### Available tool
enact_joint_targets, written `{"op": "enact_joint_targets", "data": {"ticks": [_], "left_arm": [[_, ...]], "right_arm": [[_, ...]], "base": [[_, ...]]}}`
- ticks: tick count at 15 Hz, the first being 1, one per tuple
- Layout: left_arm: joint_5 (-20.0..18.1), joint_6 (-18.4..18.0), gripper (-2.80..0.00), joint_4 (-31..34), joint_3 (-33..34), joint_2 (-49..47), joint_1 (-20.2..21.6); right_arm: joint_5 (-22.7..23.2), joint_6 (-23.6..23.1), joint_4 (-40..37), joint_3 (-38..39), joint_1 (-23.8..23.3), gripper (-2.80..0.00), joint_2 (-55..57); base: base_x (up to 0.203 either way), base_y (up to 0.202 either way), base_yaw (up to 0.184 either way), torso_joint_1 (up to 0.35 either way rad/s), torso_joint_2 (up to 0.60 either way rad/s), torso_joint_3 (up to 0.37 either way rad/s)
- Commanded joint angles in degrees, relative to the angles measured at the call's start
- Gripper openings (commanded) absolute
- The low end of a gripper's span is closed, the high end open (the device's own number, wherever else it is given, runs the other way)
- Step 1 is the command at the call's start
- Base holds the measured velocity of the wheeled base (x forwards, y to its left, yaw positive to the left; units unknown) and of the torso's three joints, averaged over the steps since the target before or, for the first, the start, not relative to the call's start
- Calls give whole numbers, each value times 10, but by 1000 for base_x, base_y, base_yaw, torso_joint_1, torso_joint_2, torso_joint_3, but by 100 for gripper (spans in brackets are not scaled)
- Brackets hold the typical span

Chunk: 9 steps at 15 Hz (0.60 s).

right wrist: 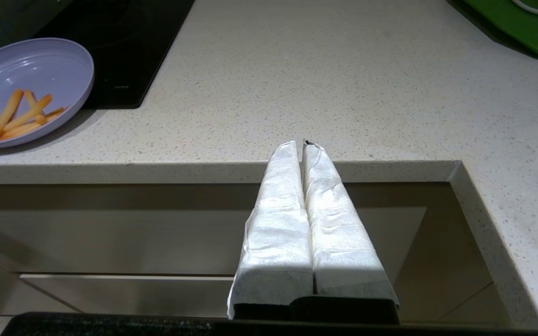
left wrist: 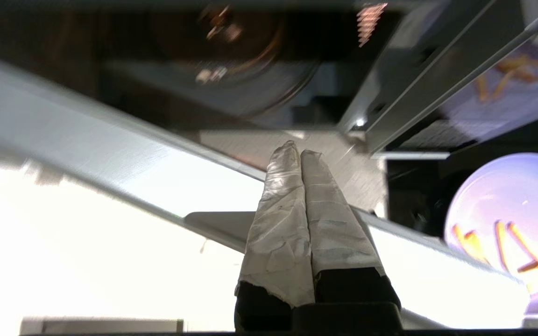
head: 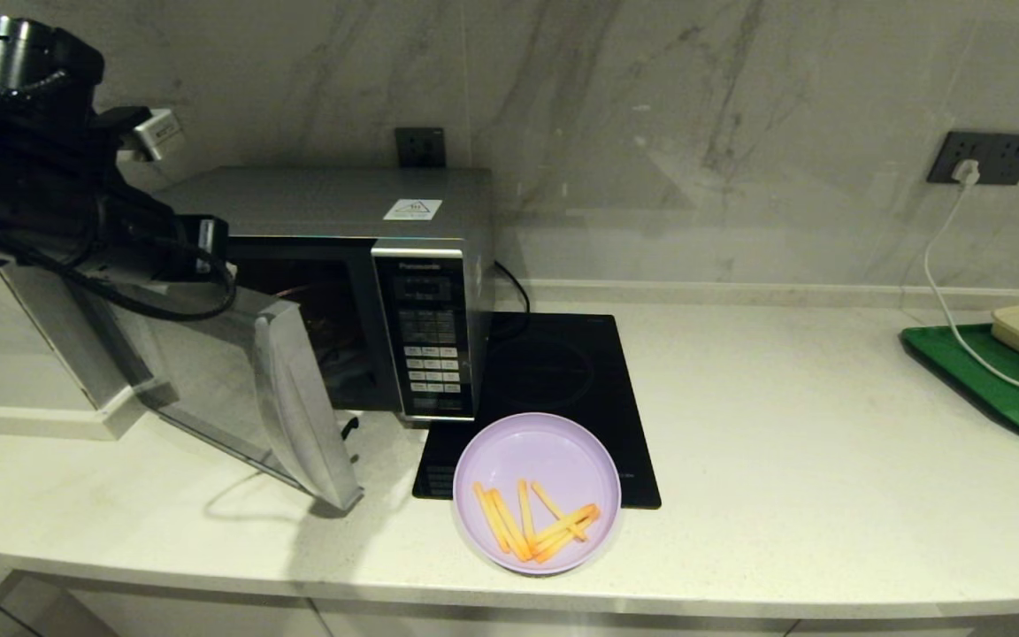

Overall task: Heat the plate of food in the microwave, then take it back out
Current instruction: Open the microwave oven

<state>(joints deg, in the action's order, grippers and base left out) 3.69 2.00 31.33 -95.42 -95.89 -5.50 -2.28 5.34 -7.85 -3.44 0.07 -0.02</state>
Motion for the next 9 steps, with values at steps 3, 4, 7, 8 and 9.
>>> {"op": "enact_joint_targets", "data": {"ticks": [3,4,7,8,9], "left_arm": [[-1,-4,-280,2,79,75,45],[-1,-5,-280,2,82,86,59],[-5,-32,-280,3,85,118,120],[-9,-42,-280,3,89,131,147],[-15,-51,-280,3,90,142,169]], "right_arm": [[0,0,-1,0,0,-280,0],[0,0,-1,0,0,-280,0],[0,0,-1,0,0,-280,0],[0,0,-1,0,0,-280,0],[0,0,-1,0,0,-280,0]], "base": [[0,0,0,0,0,0],[0,0,0,0,0,0],[0,0,0,0,0,0],[0,0,0,0,0,0],[0,0,0,0,0,0]]}}
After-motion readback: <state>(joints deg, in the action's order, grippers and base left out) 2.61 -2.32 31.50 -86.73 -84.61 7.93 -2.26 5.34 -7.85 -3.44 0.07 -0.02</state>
